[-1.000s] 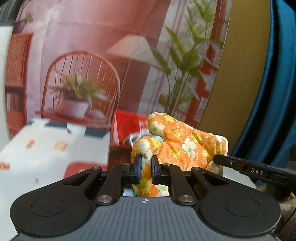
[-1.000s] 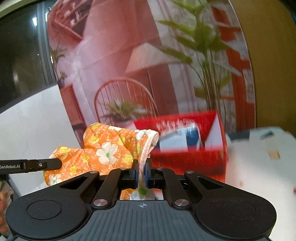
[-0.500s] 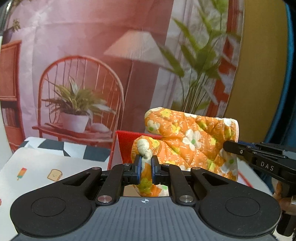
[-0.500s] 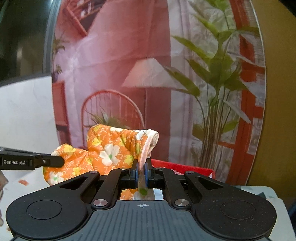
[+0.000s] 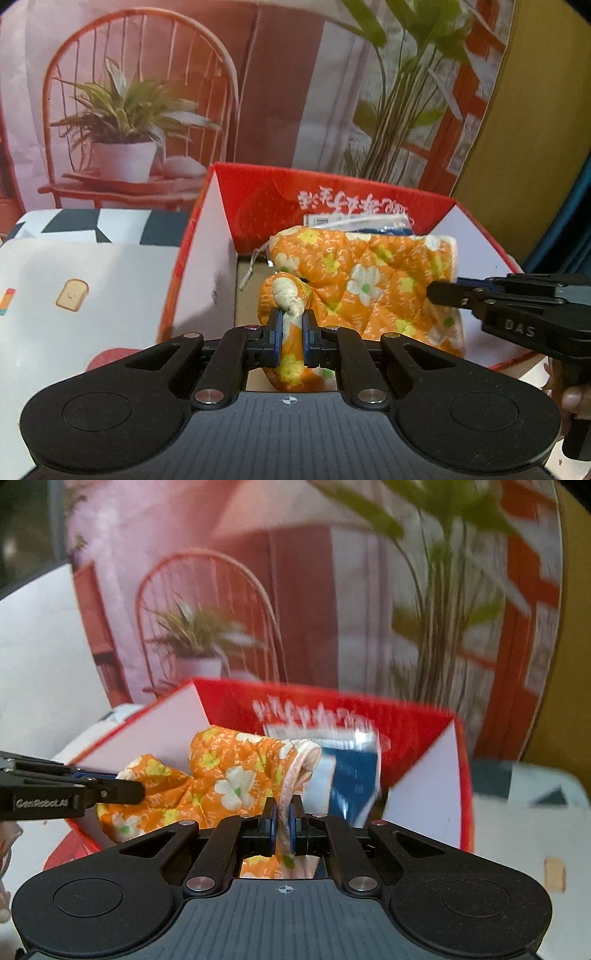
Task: Organize soft objects
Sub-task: 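Lift the oven mitt into the red box and open the grippers, then withdraw both grippers from the box toward the black fabric items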
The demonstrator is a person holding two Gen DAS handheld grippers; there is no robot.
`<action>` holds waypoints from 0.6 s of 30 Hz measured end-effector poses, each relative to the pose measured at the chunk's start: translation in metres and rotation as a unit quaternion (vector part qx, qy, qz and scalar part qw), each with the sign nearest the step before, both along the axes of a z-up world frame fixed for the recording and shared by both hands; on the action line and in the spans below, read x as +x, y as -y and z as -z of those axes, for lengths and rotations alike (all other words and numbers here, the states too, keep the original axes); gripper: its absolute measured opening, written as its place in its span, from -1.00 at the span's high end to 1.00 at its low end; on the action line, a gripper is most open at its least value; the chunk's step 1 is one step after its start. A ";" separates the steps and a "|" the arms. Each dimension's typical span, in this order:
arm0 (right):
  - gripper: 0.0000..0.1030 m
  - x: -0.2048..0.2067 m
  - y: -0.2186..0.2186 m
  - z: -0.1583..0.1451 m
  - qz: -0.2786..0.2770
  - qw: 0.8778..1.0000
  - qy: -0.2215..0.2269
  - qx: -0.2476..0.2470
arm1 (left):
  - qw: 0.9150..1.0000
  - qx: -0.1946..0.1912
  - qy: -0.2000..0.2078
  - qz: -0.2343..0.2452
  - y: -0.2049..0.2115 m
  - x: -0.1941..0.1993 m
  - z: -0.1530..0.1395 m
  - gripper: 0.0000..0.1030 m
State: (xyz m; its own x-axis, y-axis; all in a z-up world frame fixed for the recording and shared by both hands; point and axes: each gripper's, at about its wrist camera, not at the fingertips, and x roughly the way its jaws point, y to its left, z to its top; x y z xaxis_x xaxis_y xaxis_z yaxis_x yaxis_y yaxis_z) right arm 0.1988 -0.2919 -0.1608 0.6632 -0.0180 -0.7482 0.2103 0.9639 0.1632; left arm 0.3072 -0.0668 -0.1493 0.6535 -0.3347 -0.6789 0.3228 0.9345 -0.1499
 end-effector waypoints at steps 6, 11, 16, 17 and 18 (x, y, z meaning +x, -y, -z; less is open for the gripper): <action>0.88 0.003 0.000 0.013 0.017 0.999 -0.031 0.011 | 1.000 0.007 0.003 0.023 0.003 -0.002 -0.001 0.73; 0.86 0.006 -0.004 0.013 0.015 0.998 -0.055 -0.003 | 0.999 0.011 0.016 0.029 0.001 -0.008 -0.009 0.35; 0.59 0.001 -0.013 0.005 0.017 0.997 -0.054 -0.043 | 0.998 0.016 0.040 0.034 0.000 -0.019 -0.023 0.08; 0.51 0.000 -0.015 0.003 0.016 0.997 -0.052 -0.049 | 0.998 0.017 0.045 0.035 -0.001 -0.022 -0.026 0.00; 0.46 -0.001 -0.017 0.000 0.016 0.997 -0.050 -0.056 | 0.998 0.018 0.051 0.036 -0.001 -0.025 -0.028 -0.06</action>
State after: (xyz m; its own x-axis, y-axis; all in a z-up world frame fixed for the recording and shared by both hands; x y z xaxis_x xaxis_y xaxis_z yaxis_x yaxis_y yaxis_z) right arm 0.1977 -0.2751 -0.1609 0.5834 -0.1255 -0.8024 0.2516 0.9673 0.0317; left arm 0.2826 -0.0659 -0.1212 0.6951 -0.3601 -0.6222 0.4008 0.9126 -0.0804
